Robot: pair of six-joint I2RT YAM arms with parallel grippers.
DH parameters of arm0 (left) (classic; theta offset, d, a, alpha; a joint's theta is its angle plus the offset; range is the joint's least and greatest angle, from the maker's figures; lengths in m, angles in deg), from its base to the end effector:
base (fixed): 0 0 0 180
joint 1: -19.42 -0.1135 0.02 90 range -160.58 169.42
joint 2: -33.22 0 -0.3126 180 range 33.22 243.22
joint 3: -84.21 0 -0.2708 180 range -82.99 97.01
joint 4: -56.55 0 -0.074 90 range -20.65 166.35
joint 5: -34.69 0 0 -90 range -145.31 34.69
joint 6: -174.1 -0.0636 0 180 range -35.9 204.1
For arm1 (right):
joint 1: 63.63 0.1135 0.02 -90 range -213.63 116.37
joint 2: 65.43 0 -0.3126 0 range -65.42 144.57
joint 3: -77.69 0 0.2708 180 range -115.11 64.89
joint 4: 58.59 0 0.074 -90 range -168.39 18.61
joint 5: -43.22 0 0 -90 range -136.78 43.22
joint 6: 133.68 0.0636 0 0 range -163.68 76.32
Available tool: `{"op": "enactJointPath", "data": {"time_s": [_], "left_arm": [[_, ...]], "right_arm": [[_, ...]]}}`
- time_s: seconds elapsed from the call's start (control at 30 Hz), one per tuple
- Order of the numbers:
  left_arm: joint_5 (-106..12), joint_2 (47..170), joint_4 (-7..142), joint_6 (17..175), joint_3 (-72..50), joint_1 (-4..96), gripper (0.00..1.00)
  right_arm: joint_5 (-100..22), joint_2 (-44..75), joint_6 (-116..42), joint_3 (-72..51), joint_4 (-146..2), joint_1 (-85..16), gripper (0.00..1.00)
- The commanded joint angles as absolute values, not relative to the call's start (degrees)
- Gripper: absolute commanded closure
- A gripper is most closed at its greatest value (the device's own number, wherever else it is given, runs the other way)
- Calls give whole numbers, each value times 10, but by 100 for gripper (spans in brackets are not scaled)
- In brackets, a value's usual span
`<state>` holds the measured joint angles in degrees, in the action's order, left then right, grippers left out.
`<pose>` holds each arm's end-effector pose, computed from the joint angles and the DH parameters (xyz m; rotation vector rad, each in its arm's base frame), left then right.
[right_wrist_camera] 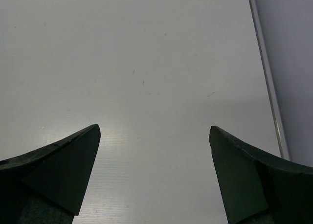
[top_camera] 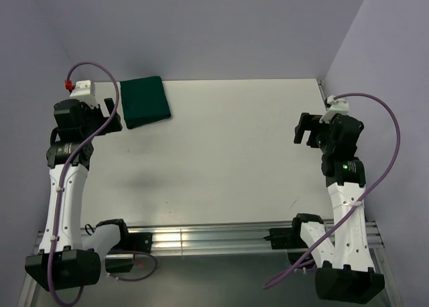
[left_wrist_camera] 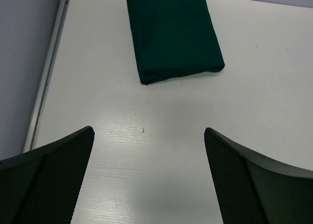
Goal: Open and lay out the surgical kit
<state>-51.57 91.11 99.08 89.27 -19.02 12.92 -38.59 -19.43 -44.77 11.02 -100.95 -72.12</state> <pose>0.2349 0.0226 0.4108 -0.1595 1.9765 -0.0497 0.1828 -0.0181 0.3833 0.0312 1.9452 0.0285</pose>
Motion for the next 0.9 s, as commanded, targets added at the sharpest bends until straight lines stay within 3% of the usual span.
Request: {"op": "enactJointPath", "data": {"time_s": [0.0, 0.33, 0.63, 0.87], "left_arm": [[-536, 900, 968, 883, -191, 129, 1], [-537, 917, 966, 917, -174, 130, 1], [-469, 1112, 993, 1000, -54, 118, 4], [-420, 1252, 953, 1074, -26, 100, 15]], "right_arm": [[-386, -193, -444, 112, -985, -718, 0], [-383, -188, -444, 116, -985, -718, 0], [-382, -165, -443, 116, -985, -718, 0], [-383, -152, -442, 113, -985, -718, 0]]}}
